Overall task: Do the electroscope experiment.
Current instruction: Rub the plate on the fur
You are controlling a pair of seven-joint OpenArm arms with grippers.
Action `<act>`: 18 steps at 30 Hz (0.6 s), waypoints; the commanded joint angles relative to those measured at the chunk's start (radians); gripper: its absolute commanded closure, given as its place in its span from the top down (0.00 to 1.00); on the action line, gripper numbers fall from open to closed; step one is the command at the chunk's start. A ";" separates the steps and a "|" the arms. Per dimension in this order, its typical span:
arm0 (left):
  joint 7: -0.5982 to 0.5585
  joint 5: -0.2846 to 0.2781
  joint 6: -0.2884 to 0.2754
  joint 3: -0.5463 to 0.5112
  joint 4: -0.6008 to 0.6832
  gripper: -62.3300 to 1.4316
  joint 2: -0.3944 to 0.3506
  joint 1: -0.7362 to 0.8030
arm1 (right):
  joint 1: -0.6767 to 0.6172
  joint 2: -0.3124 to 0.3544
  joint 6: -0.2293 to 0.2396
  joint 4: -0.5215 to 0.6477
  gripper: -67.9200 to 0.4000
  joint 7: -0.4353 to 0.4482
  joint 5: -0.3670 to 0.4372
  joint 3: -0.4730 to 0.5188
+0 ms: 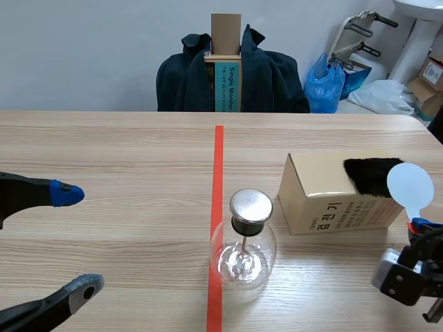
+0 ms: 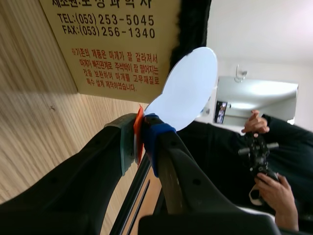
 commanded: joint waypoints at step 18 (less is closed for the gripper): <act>-0.016 -0.014 0.000 0.003 0.005 1.00 0.005 -0.008 | 0.001 0.006 0.003 0.019 0.02 -0.021 -0.014 -0.009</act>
